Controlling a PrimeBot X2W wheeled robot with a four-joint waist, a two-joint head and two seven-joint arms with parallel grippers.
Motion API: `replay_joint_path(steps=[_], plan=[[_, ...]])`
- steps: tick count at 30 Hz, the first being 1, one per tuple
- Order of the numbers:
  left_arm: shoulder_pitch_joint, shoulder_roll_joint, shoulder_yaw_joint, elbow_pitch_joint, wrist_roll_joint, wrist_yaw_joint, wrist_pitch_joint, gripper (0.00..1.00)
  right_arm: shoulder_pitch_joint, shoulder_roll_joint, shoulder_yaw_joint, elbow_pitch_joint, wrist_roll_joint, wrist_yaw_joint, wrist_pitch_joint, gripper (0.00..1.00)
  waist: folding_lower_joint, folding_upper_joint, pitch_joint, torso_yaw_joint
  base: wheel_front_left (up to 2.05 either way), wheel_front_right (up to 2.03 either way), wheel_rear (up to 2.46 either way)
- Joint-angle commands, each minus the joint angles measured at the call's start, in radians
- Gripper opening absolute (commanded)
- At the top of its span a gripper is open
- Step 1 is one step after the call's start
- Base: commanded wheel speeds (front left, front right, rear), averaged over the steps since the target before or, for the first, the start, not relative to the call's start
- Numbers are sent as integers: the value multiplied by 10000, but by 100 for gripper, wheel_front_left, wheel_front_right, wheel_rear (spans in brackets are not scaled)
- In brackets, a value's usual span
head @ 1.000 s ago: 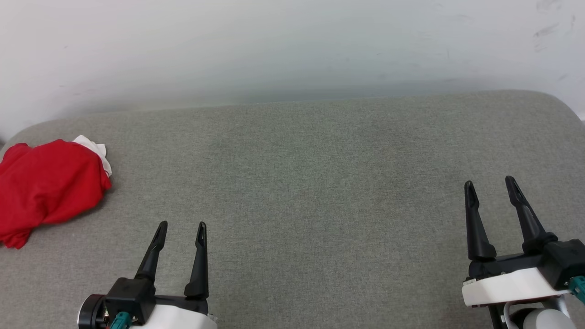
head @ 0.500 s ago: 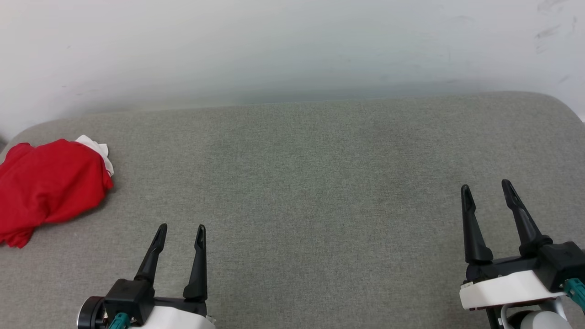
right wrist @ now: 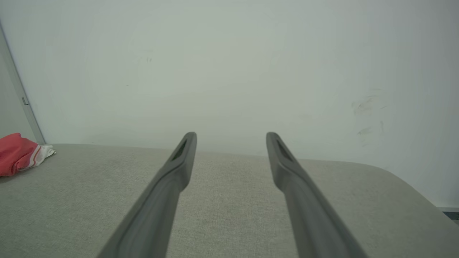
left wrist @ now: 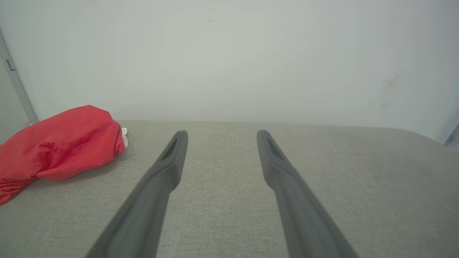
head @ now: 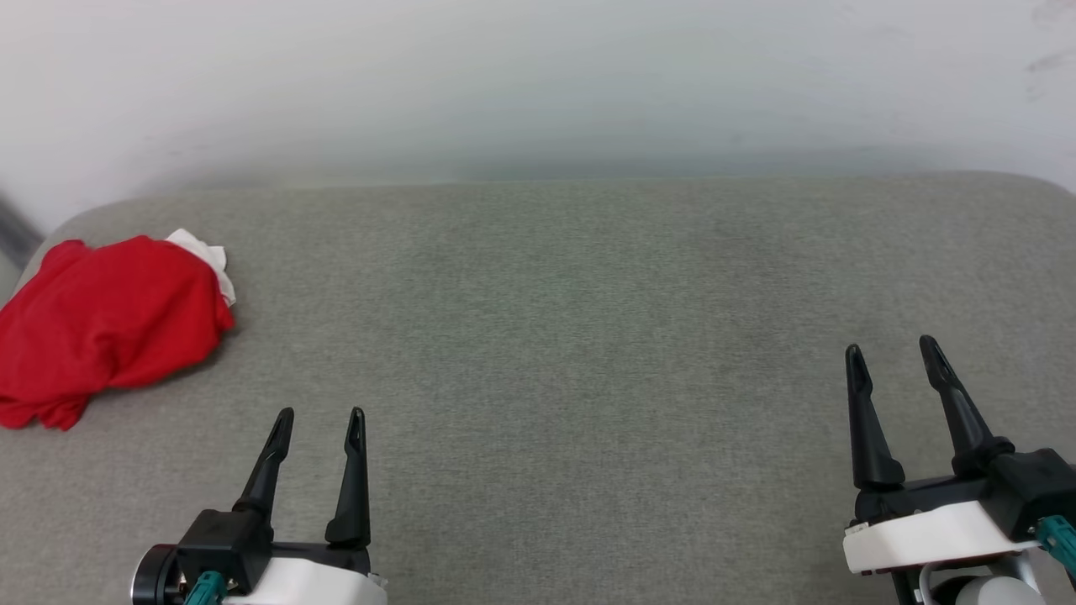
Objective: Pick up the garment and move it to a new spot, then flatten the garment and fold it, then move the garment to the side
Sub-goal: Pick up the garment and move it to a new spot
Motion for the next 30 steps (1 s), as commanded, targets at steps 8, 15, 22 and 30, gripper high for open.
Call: replay_joint_path(steps=[8, 15, 22, 30], plan=[[-109, -12, 233, -33, 148, 73, -51, 100, 135, 9, 81, -45, 193, -3, -30, 100, -1, -1, -27, 1012, 0, 0, 0], [86, -11, 416, -99, 99, 146, -42, 100, 269, 11, 509, -135, 149, -3, -30, 100, -1, -1, -249, 2015, 0, 0, 0], [363, -11, 593, -196, 172, 116, -42, 100, 454, 11, 807, -131, 223, -3, -30, 100, -1, -1, -483, 3083, 0, 0, 0], [487, -10, 541, -339, 288, 70, -41, 100, 539, 11, 987, -123, 289, -3, -28, 100, -1, -1, -593, 3876, 0, 0, 0]])
